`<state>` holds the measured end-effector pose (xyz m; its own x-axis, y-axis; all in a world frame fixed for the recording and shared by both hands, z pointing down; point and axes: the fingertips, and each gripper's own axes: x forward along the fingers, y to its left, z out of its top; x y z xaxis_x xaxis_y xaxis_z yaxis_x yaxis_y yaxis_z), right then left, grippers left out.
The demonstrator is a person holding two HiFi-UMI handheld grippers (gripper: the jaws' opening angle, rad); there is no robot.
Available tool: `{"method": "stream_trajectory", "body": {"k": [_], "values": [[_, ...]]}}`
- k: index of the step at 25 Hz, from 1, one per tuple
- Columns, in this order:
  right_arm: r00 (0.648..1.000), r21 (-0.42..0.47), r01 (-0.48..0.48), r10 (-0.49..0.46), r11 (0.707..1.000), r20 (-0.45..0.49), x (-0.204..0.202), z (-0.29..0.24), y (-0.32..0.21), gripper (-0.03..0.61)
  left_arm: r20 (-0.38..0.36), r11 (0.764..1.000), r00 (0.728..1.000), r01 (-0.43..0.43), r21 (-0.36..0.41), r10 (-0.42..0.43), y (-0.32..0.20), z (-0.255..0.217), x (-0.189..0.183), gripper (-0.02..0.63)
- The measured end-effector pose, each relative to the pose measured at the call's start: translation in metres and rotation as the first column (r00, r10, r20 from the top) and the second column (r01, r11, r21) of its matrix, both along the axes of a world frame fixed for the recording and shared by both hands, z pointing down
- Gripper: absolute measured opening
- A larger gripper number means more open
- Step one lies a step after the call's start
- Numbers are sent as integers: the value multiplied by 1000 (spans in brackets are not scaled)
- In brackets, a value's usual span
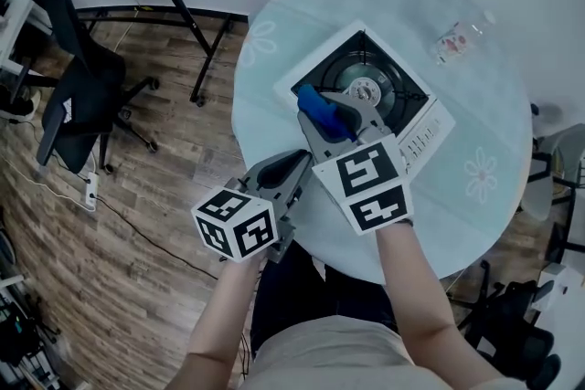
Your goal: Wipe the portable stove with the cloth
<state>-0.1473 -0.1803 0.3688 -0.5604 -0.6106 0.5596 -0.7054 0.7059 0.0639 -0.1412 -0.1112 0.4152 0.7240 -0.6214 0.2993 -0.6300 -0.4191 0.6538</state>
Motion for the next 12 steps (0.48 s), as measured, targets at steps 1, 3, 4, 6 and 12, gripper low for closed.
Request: {"method": "stream_trajectory", "body": {"k": [1, 3, 4, 6, 12], "values": [[1000, 14, -4, 4, 1000, 19, 6, -8, 2, 124, 2, 1000, 1000, 2, 11, -2, 2, -4, 3, 46], [998, 36, -12, 10, 999, 54, 18, -22, 7, 124, 1, 999, 1000, -1, 38, 1, 7, -14, 11, 46], [998, 46, -14, 11, 999, 69, 25, -28, 9, 124, 0, 998, 1000, -4, 55, 5, 10, -20, 15, 46], [994, 70, -13, 6, 997, 105, 38, -42, 14, 123, 2, 996, 1000, -3, 90, 3, 15, -31, 22, 46], [964, 88, -2, -21, 996, 264, 72, -81, 33, 122, 8, 984, 1000, 4, 177, -5, 27, -61, 43, 46]]}}
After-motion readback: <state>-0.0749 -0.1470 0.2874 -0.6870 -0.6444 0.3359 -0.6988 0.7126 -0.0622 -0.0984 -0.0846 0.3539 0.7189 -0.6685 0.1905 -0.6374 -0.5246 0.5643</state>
